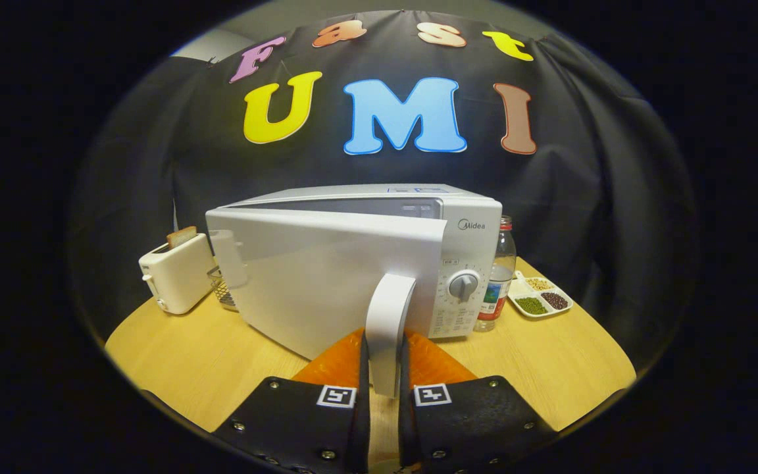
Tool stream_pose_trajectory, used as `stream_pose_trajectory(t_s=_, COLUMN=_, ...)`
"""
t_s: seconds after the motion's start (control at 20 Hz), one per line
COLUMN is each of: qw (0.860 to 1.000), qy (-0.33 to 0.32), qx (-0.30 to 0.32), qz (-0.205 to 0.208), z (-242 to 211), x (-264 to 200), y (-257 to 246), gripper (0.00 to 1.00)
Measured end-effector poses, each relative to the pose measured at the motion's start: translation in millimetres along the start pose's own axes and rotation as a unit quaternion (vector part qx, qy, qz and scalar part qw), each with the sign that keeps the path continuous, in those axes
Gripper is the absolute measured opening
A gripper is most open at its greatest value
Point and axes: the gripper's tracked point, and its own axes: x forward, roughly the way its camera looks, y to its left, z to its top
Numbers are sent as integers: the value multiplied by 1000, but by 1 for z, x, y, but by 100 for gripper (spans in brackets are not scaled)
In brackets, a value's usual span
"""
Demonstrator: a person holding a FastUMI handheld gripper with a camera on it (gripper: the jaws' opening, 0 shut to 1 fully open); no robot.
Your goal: Open the microwave, put the food inside, and close the microwave door.
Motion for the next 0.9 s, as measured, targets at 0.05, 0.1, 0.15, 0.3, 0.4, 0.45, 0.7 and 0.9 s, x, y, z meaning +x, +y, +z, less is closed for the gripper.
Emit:
stream_pose_trajectory(t_s=0.05, qw=1000, qy=1, qx=-1, qz=8, z=-3, x=-9, y=8, gripper=21)
stream_pose_trajectory(t_s=0.1, qw=1000, qy=2, qx=-6, qz=14, z=-7, x=-17, y=15, gripper=23)
stream_pose_trajectory(t_s=0.15, qw=1000, qy=3, qx=-11, qz=19, z=-9, x=-24, y=22, gripper=23)
stream_pose_trajectory(t_s=0.3, qw=999, qy=4, qx=-18, qz=29, z=-16, x=-44, y=42, gripper=23)
stream_pose_trajectory(t_s=0.4, qw=999, qy=5, qx=-17, qz=34, z=-21, x=-55, y=57, gripper=23)
stream_pose_trajectory(t_s=0.45, qw=999, qy=6, qx=-19, qz=37, z=-24, x=-60, y=63, gripper=23)
stream_pose_trajectory(t_s=0.7, qw=998, qy=15, qx=-36, qz=49, z=-43, x=-80, y=93, gripper=23)
stream_pose_trajectory(t_s=0.9, qw=996, qy=26, qx=-49, qz=69, z=-60, x=-92, y=121, gripper=23)
